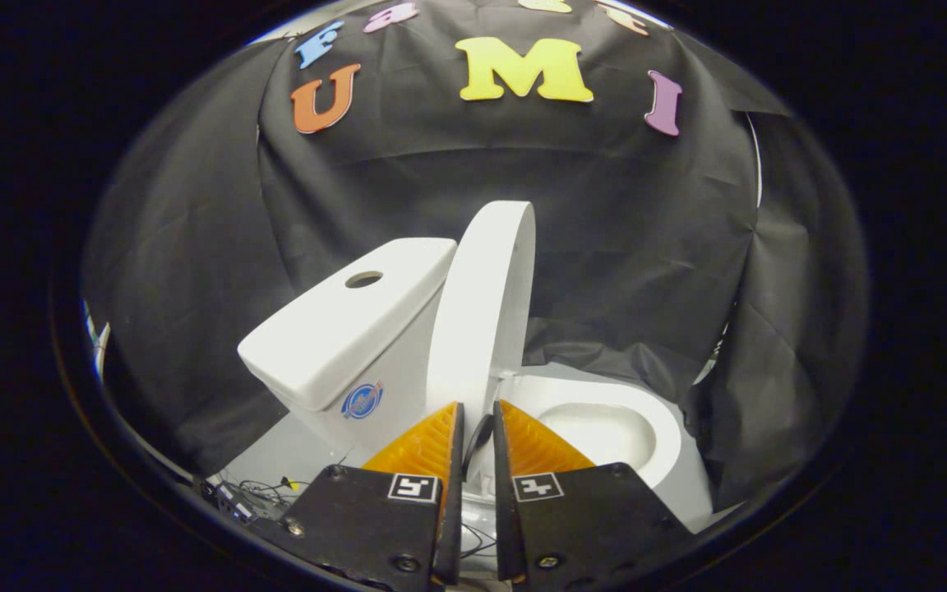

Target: Open the toilet lid.

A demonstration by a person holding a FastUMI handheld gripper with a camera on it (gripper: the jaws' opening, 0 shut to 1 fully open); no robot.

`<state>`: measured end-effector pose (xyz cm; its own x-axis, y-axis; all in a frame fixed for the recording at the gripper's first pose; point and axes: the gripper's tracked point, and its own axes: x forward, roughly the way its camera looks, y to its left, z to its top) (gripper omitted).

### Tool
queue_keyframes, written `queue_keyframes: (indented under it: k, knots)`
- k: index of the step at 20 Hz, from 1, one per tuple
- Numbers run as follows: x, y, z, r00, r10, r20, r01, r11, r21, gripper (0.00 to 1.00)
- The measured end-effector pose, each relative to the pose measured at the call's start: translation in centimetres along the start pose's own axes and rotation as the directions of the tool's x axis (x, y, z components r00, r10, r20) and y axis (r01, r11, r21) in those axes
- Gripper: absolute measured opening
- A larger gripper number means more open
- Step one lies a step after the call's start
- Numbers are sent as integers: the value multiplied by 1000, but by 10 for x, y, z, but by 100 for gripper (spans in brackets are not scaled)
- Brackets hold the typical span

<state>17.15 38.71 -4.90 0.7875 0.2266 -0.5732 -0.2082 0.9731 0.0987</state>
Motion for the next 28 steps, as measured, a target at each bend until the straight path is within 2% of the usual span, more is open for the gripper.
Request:
queue_keyframes:
  k: [20, 28]
  knots:
    - [8, 48, 0, 999, -3, 44, 5, 999, -49, 20]
    - [7, 61, -3, 999, 22, 47, -19, 998, -54, 20]
